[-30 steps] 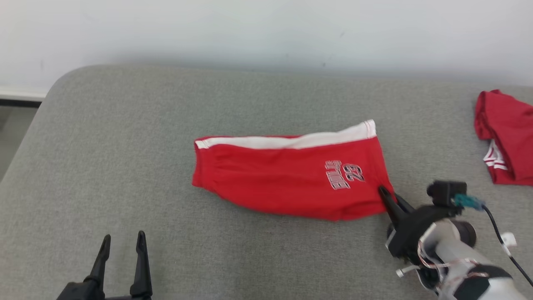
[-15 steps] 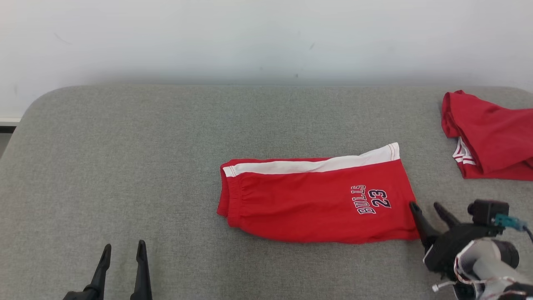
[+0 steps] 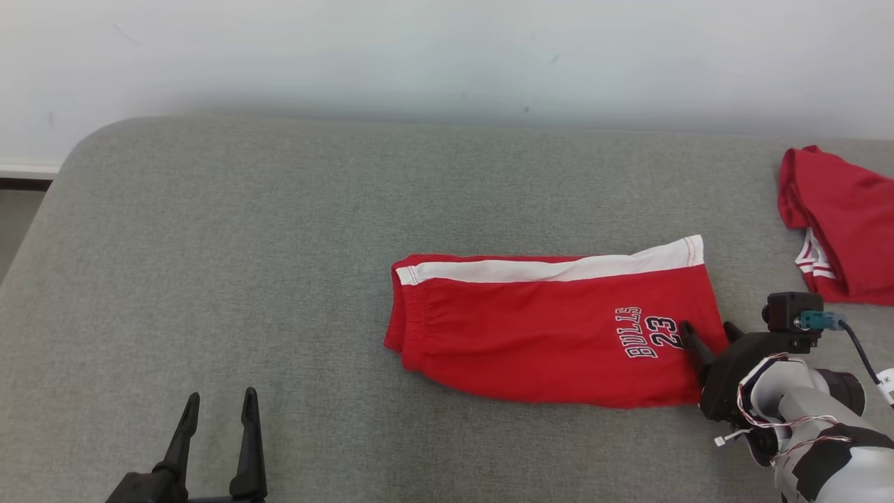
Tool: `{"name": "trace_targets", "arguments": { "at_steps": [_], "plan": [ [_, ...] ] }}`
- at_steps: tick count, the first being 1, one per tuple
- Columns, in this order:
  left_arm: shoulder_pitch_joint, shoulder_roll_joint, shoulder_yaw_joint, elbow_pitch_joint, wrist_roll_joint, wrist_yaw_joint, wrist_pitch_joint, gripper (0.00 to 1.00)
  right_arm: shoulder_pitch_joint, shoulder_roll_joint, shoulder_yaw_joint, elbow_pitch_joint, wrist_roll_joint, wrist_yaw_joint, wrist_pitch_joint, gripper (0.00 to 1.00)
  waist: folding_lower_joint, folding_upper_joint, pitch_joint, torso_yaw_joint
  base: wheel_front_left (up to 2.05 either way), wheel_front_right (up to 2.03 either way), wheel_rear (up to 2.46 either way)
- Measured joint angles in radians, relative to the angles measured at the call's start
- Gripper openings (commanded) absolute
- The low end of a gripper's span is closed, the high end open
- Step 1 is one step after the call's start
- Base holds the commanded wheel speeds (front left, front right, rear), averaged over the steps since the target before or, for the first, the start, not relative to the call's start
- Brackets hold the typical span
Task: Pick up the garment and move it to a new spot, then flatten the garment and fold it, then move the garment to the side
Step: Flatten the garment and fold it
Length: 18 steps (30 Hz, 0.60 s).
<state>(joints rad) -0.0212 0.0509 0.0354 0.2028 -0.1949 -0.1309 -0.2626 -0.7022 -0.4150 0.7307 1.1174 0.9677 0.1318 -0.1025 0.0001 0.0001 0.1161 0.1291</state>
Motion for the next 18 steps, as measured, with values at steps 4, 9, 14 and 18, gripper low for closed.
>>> {"name": "trace_targets", "arguments": {
  "at_steps": [4,9,14,18],
  "plan": [
    [0.001,0.000,0.002,0.003,0.000,0.001,0.000,1.00,-0.001,0.018,0.004,0.018,0.016,0.000,0.026,0.78,0.0000,-0.0001,0.003,0.013,0.00,0.00,0.00],
    [0.004,0.000,0.008,0.006,0.000,0.005,0.000,1.00,0.002,0.020,0.010,0.017,0.028,0.000,0.036,0.00,-0.0001,-0.0001,-0.006,0.010,0.00,0.00,0.00],
    [0.015,0.000,0.010,0.005,0.000,0.007,0.000,1.00,0.005,-0.006,0.010,0.023,0.038,0.000,0.019,0.00,0.0000,-0.0001,-0.021,-0.001,0.00,0.00,0.00],
    [0.020,0.000,0.008,0.005,0.002,0.008,0.000,1.00,0.005,-0.051,0.024,0.029,0.024,0.000,-0.011,0.00,-0.0001,-0.0001,-0.031,-0.010,0.00,0.00,0.00]
  ]
}}
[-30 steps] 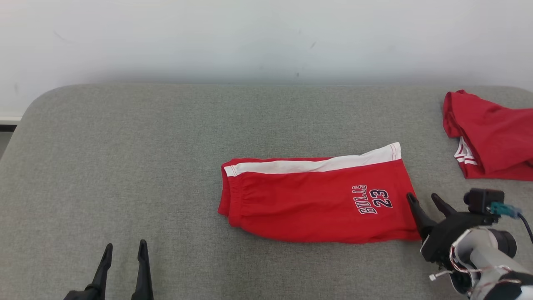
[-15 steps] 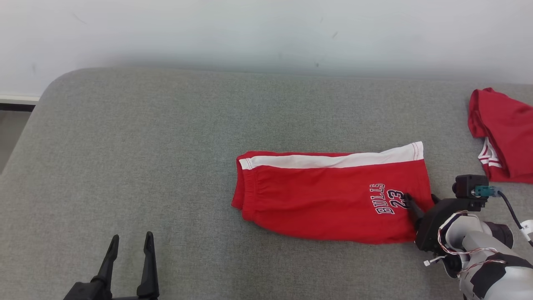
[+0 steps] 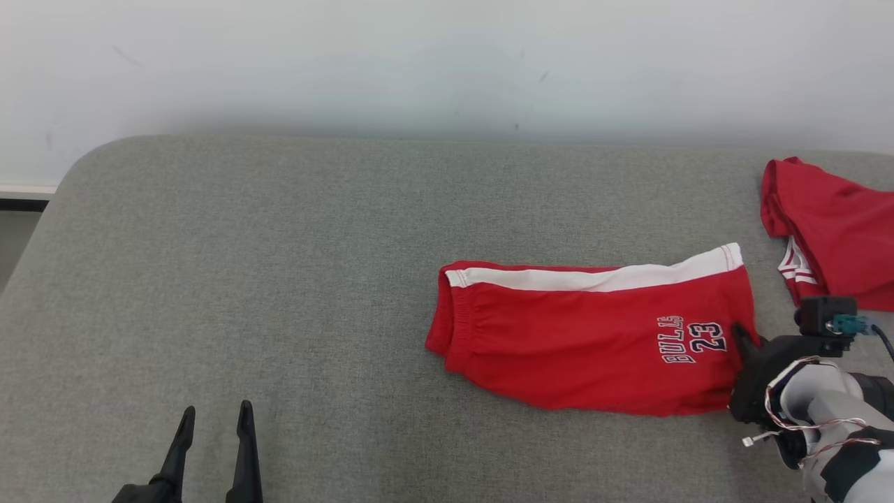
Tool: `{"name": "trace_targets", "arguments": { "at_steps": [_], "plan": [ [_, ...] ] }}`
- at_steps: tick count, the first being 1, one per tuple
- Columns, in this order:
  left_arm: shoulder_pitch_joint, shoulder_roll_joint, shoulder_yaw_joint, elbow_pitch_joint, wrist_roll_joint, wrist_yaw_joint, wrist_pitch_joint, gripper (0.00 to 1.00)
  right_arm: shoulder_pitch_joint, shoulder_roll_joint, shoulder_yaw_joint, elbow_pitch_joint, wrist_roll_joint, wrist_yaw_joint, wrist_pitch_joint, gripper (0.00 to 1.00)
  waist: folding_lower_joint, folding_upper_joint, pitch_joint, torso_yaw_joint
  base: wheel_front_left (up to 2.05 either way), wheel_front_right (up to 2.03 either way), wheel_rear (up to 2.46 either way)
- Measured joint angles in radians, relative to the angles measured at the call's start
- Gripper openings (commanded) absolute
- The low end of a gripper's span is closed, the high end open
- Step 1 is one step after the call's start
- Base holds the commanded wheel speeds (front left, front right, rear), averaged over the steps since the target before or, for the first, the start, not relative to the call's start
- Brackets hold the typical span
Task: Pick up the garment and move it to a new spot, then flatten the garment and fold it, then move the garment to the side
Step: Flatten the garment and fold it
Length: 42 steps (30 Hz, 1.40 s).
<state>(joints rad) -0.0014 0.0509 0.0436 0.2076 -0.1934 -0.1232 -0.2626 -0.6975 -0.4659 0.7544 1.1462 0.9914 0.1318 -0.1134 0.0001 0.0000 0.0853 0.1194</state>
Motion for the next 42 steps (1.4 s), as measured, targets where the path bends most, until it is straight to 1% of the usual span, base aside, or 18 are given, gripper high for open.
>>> {"name": "trace_targets", "arguments": {
  "at_steps": [6,12,17,18,22,28,31,39,40,41,42],
  "plan": [
    [0.021,0.000,0.002,0.007,0.006,0.001,0.000,1.00,-0.001,0.003,0.023,-0.068,-0.006,0.000,-0.047,0.00,0.0000,0.0000,-0.012,-0.020,0.00,0.00,0.00],
    [0.029,0.000,0.007,0.012,0.008,0.001,0.000,1.00,0.000,0.020,0.053,-0.221,-0.005,0.000,-0.073,0.00,-0.0001,0.0000,-0.029,-0.029,0.00,0.00,0.00],
    [0.037,0.000,-0.002,0.021,0.009,0.001,0.000,1.00,0.000,0.058,0.082,-0.333,-0.012,0.000,-0.063,0.00,-0.0002,0.0000,-0.040,-0.033,0.00,0.00,0.00],
    [0.036,0.000,-0.009,0.024,0.009,0.001,0.000,1.00,0.002,0.081,0.091,-0.368,-0.014,0.000,-0.052,0.00,-0.0002,0.0000,-0.043,-0.028,0.00,0.00,0.00],
    [0.032,0.000,-0.026,0.026,0.008,0.005,0.000,1.00,0.005,0.130,0.100,-0.408,-0.028,0.000,-0.028,0.00,-0.0001,0.0000,-0.044,-0.013,0.00,0.00,0.00],
    [0.015,0.000,-0.068,0.034,-0.004,0.009,0.000,1.00,0.003,0.220,0.109,-0.384,-0.071,0.000,-0.001,0.00,-0.0002,0.0000,-0.038,0.024,0.00,0.00,0.00],
    [0.000,0.000,-0.092,0.040,-0.020,0.010,0.000,1.00,0.002,0.260,0.105,-0.342,-0.079,0.000,0.014,0.00,-0.0002,0.0000,-0.032,0.046,0.00,0.00,0.00],
    [-0.024,0.000,-0.123,0.049,-0.034,0.018,0.000,1.00,-0.016,0.334,0.101,-0.212,-0.119,0.000,-0.007,0.00,-0.0001,0.0000,-0.008,0.096,0.00,0.00,0.00],
    [-0.024,0.000,-0.123,0.049,-0.035,0.019,0.000,1.00,-0.017,0.339,0.101,-0.208,-0.119,0.000,-0.015,0.31,-0.0001,0.0000,-0.005,0.099,0.00,0.00,0.00],
    [-0.024,0.000,-0.122,0.049,-0.035,0.019,0.000,1.00,-0.017,0.343,0.101,-0.209,-0.117,0.000,-0.026,0.57,-0.0001,0.0000,-0.003,0.100,0.00,0.00,0.00],
    [-0.024,0.000,-0.119,0.050,-0.035,0.020,0.000,1.00,-0.017,0.346,0.100,-0.213,-0.111,0.000,-0.036,1.00,0.0000,0.0001,-0.004,0.099,0.00,0.00,0.00]
  ]
}}
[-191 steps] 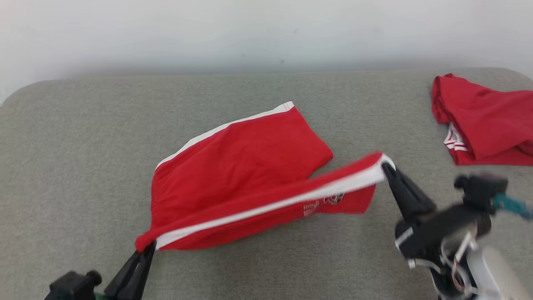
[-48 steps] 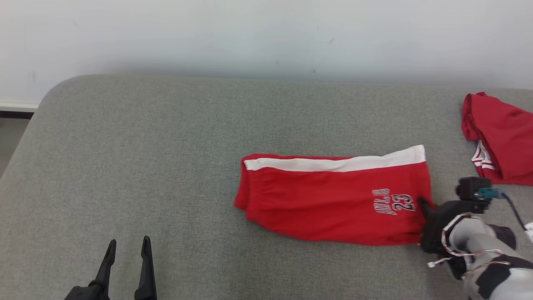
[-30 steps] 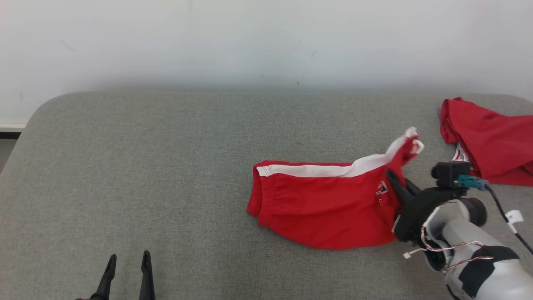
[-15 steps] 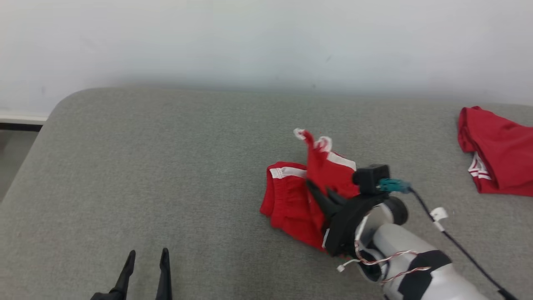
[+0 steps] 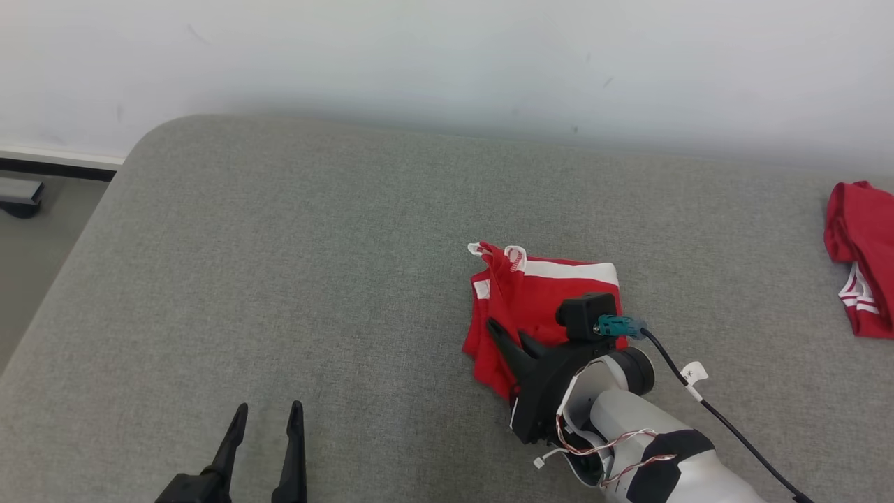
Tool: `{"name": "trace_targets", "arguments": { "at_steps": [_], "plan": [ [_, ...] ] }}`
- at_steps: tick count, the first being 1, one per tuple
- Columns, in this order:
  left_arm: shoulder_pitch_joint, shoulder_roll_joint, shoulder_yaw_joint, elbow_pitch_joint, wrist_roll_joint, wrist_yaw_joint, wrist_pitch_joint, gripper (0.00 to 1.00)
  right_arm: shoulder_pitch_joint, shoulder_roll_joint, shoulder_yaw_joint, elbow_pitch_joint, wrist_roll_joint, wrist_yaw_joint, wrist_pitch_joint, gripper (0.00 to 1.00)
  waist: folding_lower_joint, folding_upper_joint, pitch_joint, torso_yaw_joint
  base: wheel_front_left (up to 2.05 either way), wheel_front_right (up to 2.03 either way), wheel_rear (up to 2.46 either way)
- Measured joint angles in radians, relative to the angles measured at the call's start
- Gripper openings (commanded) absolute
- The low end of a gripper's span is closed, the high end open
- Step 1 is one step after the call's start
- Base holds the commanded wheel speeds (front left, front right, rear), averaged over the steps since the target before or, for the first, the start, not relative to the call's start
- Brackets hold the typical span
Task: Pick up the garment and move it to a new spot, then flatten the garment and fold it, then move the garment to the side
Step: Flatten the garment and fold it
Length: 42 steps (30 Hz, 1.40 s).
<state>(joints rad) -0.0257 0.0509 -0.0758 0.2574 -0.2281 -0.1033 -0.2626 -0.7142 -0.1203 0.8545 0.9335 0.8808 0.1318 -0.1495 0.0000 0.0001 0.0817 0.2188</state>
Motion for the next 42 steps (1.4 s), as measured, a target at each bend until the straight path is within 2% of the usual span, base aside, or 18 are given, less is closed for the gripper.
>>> {"name": "trace_targets", "arguments": {
  "at_steps": [4,8,12,15,19,22,23,24,25,26,35,42],
  "plan": [
    [0.006,0.000,0.017,0.001,0.001,0.004,0.000,1.00,-0.003,-0.014,0.000,-0.027,0.000,0.000,-0.057,1.00,-0.0001,-0.0001,-0.009,-0.012,0.00,0.00,0.00],
    [0.014,0.000,0.034,0.002,0.004,0.004,0.000,1.00,-0.005,-0.080,-0.039,-0.091,-0.006,0.000,-0.100,1.00,0.0000,0.0000,-0.021,-0.030,0.00,0.00,0.00],
    [0.026,0.000,0.047,-0.004,0.007,0.006,0.000,1.00,0.001,-0.156,-0.131,-0.161,-0.032,0.000,-0.111,1.00,-0.0001,-0.0001,-0.030,-0.050,0.00,0.00,0.00],
    [0.026,0.000,0.053,-0.009,0.008,0.006,0.000,1.00,0.032,-0.206,-0.249,-0.221,-0.074,0.000,-0.112,1.00,-0.0001,-0.0001,-0.030,-0.064,0.00,0.00,0.00],
    [0.026,0.000,0.054,-0.008,0.010,0.002,0.000,1.00,0.122,-0.227,-0.354,-0.243,-0.124,0.000,-0.112,1.00,0.0000,0.0000,-0.022,-0.070,0.00,0.00,0.00],
    [0.024,0.000,0.054,-0.009,0.011,-0.001,0.000,1.00,0.165,-0.221,-0.390,-0.233,-0.151,0.000,-0.112,1.00,0.0000,-0.0001,-0.014,-0.070,0.00,0.00,0.00],
    [0.024,0.000,0.053,-0.008,0.012,-0.002,0.000,1.00,0.175,-0.217,-0.394,-0.224,-0.163,0.000,-0.112,0.86,0.0000,-0.0001,-0.011,-0.070,0.00,0.00,0.00],
    [0.022,0.000,0.052,-0.008,0.013,-0.002,0.000,1.00,0.185,-0.212,-0.399,-0.215,-0.174,0.000,-0.112,0.39,0.0001,0.0000,-0.008,-0.068,0.00,0.00,0.00],
    [0.020,0.000,0.050,-0.009,0.013,-0.002,0.000,1.00,0.191,-0.205,-0.404,-0.202,-0.179,0.000,-0.112,0.13,0.0001,0.0000,-0.005,-0.067,0.00,0.00,0.00],
    [0.018,0.000,0.050,-0.008,0.013,-0.002,0.000,1.00,0.195,-0.199,-0.403,-0.193,-0.191,0.000,-0.112,0.00,0.0001,-0.0001,-0.002,-0.065,0.00,0.00,0.00],
    [0.004,0.000,0.051,-0.009,0.026,-0.005,0.000,1.00,0.179,-0.130,-0.385,-0.136,-0.289,0.000,-0.112,0.00,0.0001,0.0000,0.020,-0.045,0.00,0.00,0.00],
    [-0.002,0.000,0.040,-0.003,0.026,-0.010,0.000,1.00,0.142,-0.083,-0.335,-0.033,-0.351,0.000,-0.112,0.00,0.0001,0.0000,0.026,-0.017,0.00,0.00,0.00]
  ]
}}
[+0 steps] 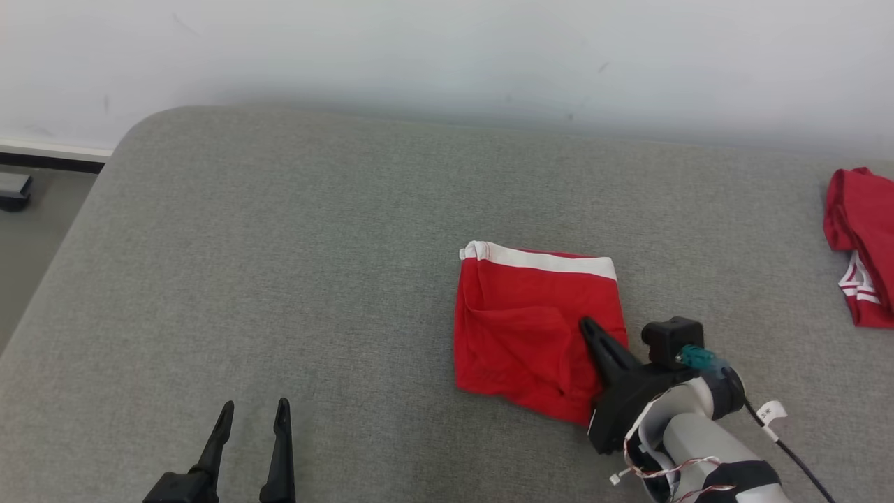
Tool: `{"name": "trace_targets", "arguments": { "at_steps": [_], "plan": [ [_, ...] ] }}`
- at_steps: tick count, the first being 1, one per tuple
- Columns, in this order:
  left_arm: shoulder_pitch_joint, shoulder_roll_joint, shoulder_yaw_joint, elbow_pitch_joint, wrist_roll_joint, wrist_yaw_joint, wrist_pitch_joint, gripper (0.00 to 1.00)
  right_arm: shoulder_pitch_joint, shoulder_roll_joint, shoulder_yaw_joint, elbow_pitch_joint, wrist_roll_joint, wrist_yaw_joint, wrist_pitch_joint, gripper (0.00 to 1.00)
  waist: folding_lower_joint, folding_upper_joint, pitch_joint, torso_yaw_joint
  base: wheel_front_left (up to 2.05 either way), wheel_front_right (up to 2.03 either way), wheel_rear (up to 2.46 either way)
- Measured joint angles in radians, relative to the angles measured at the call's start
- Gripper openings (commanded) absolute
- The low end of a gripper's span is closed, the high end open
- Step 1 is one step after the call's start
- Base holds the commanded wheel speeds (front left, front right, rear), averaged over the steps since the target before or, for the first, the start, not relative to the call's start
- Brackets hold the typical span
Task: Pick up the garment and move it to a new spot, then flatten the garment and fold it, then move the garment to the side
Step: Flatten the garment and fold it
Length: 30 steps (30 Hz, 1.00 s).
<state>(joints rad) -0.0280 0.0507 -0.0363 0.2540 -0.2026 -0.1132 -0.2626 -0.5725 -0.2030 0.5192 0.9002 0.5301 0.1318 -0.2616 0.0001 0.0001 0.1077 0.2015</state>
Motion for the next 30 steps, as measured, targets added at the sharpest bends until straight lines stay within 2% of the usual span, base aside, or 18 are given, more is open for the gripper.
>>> {"name": "trace_targets", "arguments": {
  "at_steps": [9,23,27,30],
  "plan": [
    [0.000,0.000,0.001,0.002,-0.003,0.005,0.000,1.00,-0.008,0.050,0.064,0.055,-0.001,0.000,0.000,0.00,0.0000,0.0000,-0.002,0.027,0.00,0.00,0.00],
    [-0.001,0.000,-0.016,0.006,-0.018,0.008,0.000,1.00,0.036,0.124,0.182,-0.014,0.067,0.000,0.000,0.00,0.0000,0.0000,-0.006,0.032,0.00,0.00,0.00],
    [0.000,0.000,-0.009,0.005,-0.016,0.011,0.000,1.00,0.044,0.135,0.170,-0.070,0.082,0.000,0.000,0.00,-0.0001,0.0000,-0.012,0.016,0.00,0.00,0.00],
    [0.003,0.000,0.001,0.002,-0.011,0.011,0.000,1.00,0.056,0.123,0.123,-0.141,0.062,0.000,0.000,0.00,0.0000,0.0000,-0.016,-0.002,0.00,0.00,0.00]
  ]
}}
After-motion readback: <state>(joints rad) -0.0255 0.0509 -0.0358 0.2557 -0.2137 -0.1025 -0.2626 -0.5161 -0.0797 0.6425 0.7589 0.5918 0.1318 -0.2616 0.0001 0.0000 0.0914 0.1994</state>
